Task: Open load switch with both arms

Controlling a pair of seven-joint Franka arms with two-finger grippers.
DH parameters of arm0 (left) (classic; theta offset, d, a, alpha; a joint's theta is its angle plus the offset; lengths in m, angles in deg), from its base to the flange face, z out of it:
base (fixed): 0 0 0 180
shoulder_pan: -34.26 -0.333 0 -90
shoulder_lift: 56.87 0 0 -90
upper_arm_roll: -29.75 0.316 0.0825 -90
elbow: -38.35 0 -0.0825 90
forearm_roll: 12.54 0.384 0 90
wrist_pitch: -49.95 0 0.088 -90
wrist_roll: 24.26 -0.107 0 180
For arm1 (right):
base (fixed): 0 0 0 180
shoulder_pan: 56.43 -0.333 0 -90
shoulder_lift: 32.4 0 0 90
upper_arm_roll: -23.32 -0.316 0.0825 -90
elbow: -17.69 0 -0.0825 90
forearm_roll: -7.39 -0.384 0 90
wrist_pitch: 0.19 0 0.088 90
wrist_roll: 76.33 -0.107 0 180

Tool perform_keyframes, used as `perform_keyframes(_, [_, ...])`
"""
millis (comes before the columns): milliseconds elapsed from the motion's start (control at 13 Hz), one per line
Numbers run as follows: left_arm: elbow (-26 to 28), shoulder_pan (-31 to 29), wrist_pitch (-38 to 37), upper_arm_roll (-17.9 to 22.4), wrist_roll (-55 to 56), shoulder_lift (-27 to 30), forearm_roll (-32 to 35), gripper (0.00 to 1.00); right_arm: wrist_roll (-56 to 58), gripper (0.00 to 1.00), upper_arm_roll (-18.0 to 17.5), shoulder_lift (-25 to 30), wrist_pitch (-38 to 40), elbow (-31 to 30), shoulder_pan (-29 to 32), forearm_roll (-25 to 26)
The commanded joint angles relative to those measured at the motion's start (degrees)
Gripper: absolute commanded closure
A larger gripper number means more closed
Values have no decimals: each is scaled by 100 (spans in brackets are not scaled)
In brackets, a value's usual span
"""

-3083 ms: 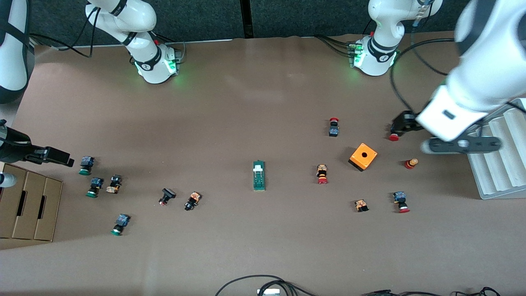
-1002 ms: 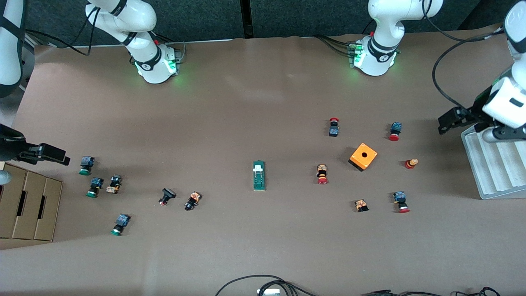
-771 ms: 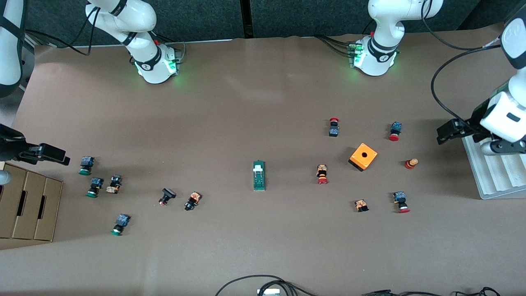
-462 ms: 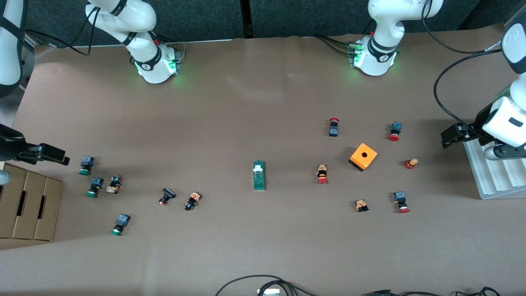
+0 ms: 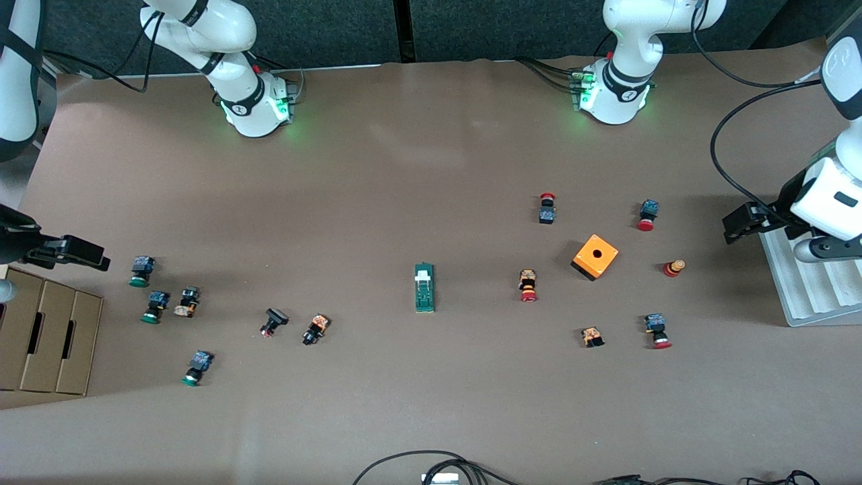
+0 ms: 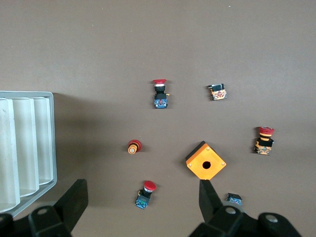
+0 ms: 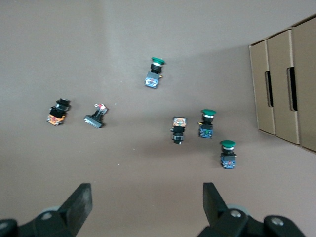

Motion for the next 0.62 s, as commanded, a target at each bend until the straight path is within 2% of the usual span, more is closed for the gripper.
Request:
perform_keyframes(0, [-86, 48, 19, -7, 104, -22, 87, 1, 28, 0, -39, 15, 92, 79, 7, 148])
perform_keyframes(540, [-95, 48, 19, -60, 104, -22, 87, 1, 19, 0, -83, 15, 127, 79, -36, 95])
